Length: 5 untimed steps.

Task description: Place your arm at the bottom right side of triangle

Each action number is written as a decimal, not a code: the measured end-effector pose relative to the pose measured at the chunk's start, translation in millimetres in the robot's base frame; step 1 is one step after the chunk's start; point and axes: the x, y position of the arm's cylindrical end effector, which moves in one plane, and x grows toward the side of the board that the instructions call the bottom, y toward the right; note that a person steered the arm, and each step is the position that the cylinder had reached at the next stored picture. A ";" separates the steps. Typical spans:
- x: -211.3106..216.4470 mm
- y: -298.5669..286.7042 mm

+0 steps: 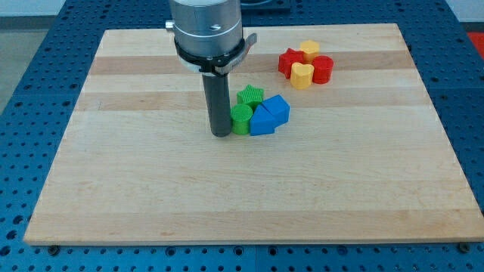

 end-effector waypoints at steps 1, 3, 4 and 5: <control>1.7 0.0; 30.4 29.1; 28.9 50.8; 27.5 82.7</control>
